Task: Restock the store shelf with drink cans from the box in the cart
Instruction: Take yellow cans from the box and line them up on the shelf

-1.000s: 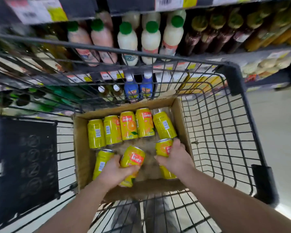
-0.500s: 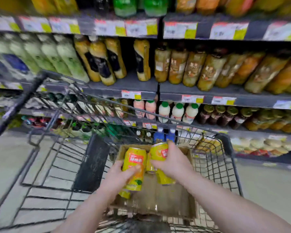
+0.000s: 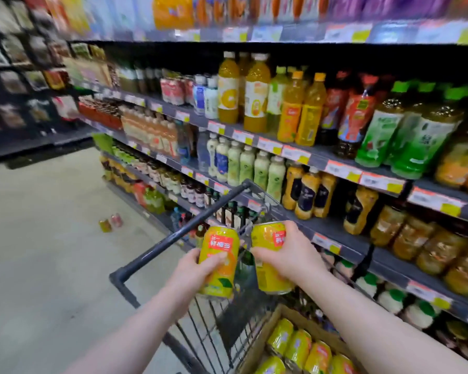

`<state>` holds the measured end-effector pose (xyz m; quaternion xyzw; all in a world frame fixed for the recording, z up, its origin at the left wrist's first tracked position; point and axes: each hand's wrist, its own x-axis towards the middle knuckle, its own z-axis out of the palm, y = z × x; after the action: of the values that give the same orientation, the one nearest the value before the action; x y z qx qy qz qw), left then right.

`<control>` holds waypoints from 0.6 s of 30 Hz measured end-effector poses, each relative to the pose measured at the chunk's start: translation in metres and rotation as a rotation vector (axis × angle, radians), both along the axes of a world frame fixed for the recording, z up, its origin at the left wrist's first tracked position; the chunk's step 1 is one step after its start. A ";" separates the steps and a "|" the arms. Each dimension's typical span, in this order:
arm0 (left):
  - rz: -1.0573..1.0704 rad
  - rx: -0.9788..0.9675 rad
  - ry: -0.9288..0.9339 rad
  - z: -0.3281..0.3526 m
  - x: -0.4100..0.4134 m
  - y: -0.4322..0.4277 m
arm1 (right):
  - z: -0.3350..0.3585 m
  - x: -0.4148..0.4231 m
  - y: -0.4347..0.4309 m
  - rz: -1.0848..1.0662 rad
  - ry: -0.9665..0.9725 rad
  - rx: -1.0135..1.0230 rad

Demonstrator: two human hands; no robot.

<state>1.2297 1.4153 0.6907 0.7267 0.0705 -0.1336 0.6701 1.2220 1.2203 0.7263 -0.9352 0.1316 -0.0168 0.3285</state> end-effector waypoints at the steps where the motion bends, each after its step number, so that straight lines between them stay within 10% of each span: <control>1: 0.036 -0.018 -0.020 0.008 0.002 0.017 | 0.008 0.005 0.017 0.021 -0.022 0.014; 18: 0.308 -0.126 -0.198 0.056 0.033 0.375 | 0.068 0.088 0.370 0.251 -0.171 0.180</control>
<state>1.2629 1.7898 0.7470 0.6735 0.1062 0.0383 0.7306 1.3097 1.5899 0.7944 -0.9063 -0.0135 -0.0433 0.4202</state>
